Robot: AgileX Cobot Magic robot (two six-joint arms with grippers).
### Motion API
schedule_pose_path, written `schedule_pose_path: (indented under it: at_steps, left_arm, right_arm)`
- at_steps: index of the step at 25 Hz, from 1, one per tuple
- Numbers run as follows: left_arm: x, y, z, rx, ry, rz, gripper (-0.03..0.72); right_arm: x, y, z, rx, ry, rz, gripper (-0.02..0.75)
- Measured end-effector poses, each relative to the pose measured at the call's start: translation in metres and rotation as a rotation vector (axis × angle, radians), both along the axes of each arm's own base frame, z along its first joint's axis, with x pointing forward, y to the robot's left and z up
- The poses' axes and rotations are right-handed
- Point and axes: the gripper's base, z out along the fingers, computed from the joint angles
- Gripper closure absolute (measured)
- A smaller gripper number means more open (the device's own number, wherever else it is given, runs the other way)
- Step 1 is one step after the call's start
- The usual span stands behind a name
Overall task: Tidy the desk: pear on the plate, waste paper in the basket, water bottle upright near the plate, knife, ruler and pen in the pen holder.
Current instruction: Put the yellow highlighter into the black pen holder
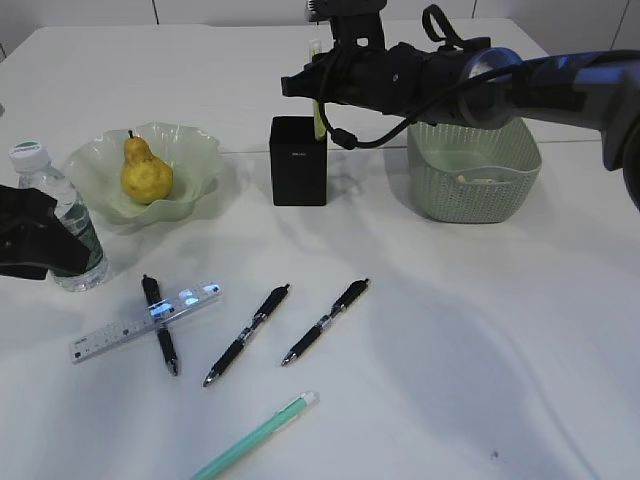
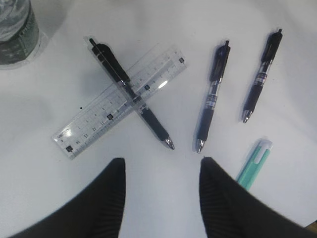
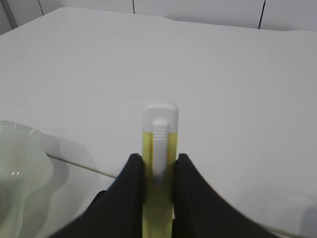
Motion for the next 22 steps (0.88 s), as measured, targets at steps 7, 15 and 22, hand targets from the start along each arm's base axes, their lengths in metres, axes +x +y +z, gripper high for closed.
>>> schedule_pose_path:
  at_steps: [7,15,22]
  left_arm:
    - [0.0002,0.0001,0.0001,0.0,-0.002,0.001,0.347]
    - [0.0005,0.0002,0.0002,0.002,-0.006,0.001,0.347]
    - [0.0005,0.0002,0.0002,0.002,-0.006,0.001,0.347]
  right_arm:
    - [0.0,0.0,0.0,0.0,0.0,0.0,0.483]
    - [0.0,0.0,0.0,0.002,0.001,-0.001,0.439]
    - [-0.0041,0.0017,0.0005,-0.01,0.062,0.031,0.435]
